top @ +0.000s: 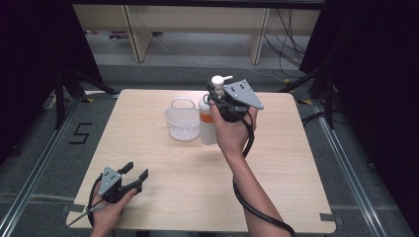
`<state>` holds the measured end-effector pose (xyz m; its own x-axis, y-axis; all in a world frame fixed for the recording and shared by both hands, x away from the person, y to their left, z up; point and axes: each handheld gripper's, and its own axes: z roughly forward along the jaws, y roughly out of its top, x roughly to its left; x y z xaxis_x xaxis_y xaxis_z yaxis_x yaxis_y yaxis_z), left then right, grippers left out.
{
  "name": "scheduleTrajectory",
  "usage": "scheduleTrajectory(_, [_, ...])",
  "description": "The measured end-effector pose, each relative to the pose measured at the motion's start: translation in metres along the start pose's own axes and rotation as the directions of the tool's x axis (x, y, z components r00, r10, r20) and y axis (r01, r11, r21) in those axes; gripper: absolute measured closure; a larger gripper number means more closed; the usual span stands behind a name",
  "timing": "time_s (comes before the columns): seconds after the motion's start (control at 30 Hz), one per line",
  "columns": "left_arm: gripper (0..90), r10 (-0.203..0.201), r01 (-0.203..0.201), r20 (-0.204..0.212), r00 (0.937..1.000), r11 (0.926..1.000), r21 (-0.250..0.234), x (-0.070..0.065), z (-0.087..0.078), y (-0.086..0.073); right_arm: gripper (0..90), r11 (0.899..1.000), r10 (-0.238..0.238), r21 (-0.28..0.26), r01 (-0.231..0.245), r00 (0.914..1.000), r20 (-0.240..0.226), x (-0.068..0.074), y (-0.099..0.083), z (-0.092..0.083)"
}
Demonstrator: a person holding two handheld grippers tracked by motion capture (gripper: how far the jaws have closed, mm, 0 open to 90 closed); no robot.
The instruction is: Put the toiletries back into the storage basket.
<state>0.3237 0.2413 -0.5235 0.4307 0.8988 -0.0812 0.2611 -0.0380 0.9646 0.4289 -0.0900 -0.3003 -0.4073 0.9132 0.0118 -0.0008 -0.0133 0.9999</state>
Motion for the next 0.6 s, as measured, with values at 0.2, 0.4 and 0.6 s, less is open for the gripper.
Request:
scheduleTrajectory(0.2, [33.6,-0.003,0.003,0.000,1.0000,1.0000,0.002,0.0000,-0.0003,0.0000,59.7,1.000,-0.016,-0.009,0.016,0.9999,0.003,0.0000,0.0023,0.0035])
scheduleTrajectory(0.4, [33.6,-0.008,0.008,-0.001,1.0000,0.9999,0.007,0.0003,-0.0011,0.0002,59.7,1.000,-0.015,-0.007,0.015,0.9999,0.001,0.0012,0.0049,0.0070])
scheduleTrajectory(0.6, [33.6,-0.007,0.007,0.000,1.0000,1.0000,0.003,0.0001,-0.0006,0.0000,59.7,1.000,-0.015,-0.002,0.015,0.9999,0.005,-0.0003,0.0053,0.0100])
